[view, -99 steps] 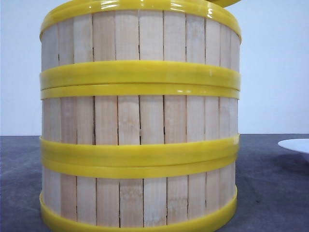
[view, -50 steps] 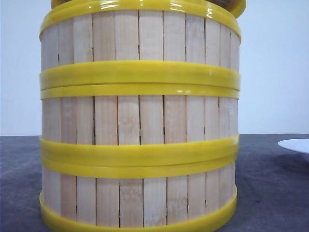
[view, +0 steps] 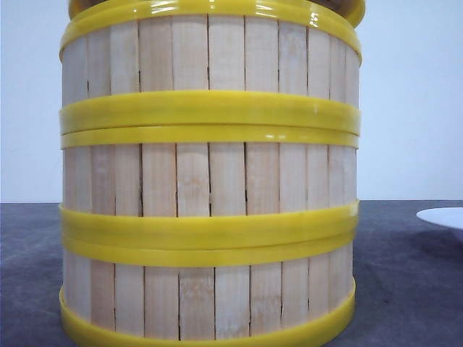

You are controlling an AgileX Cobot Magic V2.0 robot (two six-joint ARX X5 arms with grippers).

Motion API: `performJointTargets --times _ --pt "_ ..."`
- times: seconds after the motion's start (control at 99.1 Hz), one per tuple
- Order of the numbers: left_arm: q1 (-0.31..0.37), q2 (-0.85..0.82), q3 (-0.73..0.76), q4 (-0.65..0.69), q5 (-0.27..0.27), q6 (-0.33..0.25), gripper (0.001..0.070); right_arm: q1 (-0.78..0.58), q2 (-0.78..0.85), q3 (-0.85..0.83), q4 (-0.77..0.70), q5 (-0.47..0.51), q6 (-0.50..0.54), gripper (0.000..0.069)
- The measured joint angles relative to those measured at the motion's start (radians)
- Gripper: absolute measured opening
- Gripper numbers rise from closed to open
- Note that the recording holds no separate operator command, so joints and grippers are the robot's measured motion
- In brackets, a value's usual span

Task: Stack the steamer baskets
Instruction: 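Carry the lid over the stack and lower it onto the top basket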

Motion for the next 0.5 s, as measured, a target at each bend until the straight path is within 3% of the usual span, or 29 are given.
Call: performJointTargets --times 0.504 --pt "0.0 0.0 0.0 0.0 0.0 0.006 0.0235 0.008 0.049 0.001 -0.018 0.003 -0.008 0.0053"
